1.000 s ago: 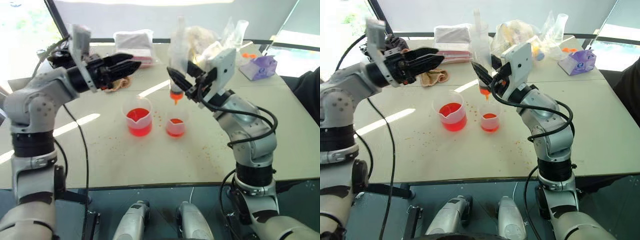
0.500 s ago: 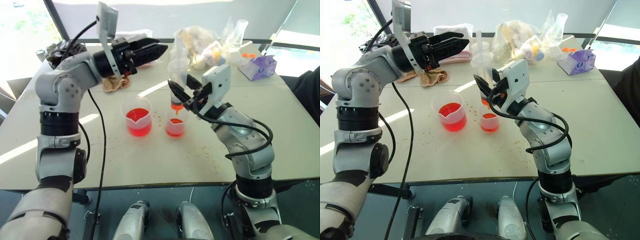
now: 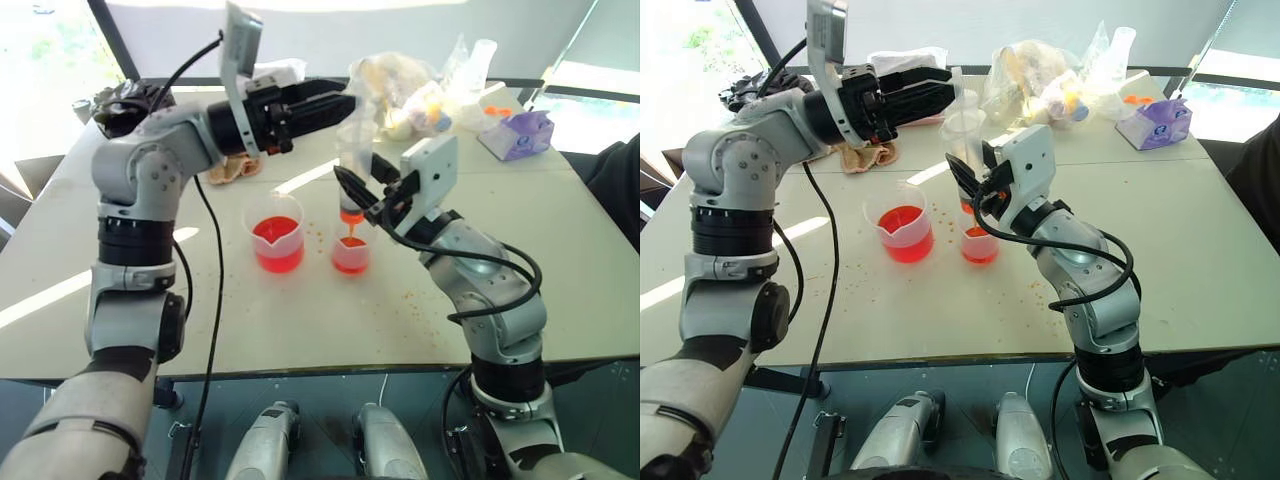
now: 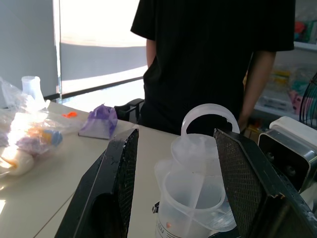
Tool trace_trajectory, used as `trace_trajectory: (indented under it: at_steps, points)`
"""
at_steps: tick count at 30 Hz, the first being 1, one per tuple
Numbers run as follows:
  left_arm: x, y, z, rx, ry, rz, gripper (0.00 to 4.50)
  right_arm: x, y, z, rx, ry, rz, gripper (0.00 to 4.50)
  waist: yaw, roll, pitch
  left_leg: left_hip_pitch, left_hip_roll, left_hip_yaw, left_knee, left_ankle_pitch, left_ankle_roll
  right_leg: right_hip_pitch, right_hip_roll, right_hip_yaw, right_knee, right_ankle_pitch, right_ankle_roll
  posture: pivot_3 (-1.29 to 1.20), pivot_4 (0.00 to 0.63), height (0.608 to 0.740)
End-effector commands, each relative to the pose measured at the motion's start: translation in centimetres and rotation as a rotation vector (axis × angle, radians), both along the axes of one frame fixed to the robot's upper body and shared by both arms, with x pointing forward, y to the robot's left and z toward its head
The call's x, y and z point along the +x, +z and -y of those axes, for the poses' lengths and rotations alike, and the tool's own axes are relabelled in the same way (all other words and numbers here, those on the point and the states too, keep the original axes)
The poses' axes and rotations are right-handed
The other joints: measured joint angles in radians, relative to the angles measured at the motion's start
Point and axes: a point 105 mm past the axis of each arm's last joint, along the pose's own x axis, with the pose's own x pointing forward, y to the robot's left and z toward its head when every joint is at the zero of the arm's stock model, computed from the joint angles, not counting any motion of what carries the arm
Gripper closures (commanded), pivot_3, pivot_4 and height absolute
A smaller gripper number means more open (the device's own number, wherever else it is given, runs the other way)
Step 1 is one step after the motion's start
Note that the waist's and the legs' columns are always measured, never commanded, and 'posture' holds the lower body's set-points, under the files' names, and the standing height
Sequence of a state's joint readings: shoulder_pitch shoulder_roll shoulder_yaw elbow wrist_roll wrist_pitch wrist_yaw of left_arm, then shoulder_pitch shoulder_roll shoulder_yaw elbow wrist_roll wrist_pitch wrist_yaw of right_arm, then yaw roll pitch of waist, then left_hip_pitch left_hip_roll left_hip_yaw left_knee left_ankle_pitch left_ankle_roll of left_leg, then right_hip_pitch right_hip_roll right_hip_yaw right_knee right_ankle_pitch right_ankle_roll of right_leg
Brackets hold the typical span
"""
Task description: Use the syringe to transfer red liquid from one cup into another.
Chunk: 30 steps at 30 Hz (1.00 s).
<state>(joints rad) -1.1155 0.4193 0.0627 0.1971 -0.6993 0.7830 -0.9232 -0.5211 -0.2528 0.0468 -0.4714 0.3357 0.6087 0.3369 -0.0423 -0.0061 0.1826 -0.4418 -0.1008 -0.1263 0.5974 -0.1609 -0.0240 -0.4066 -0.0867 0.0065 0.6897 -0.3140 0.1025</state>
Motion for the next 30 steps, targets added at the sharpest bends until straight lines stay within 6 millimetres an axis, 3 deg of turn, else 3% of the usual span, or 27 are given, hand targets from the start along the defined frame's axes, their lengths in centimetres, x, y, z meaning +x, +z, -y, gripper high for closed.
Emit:
trace_trajectory:
  at_steps: [1, 11, 30]
  points:
    - [-0.3, 0.1, 1.3, 0.031, -0.048, 0.022, 2.37, -1.0, 1.4, -0.4, 0.006, 0.027, 0.071, 3.12, 0.0, 0.0, 0.0, 0.0, 0.0, 0.0, 0.0, 0.0, 0.0, 0.0, 0.0, 0.0, 0.0, 0.0, 0.0, 0.0, 0.15, 0.736]
    - [-0.2, -1.6, 2.2, 0.078, -0.095, -0.01, 4.47, -1.1, 1.2, -0.4, -0.002, 0.027, 0.072, 3.12, -0.001, 0.0, 0.0, 0.0, 0.0, 0.0, 0.0, 0.0, 0.0, 0.0, 0.0, 0.0, 0.0, 0.0, 0.0, 0.0, 0.15, 0.736]
    - [-0.6, -4.7, 3.4, 0.137, -0.112, -0.07, 4.47, -1.3, 1.7, -0.4, -0.002, 0.036, 0.079, 3.12, 0.0, 0.0, 0.0, 0.0, 0.0, 0.0, 0.0, 0.0, 0.0, 0.0, 0.0, 0.0, 0.0, 0.0, 0.0, 0.0, 0.15, 0.736]
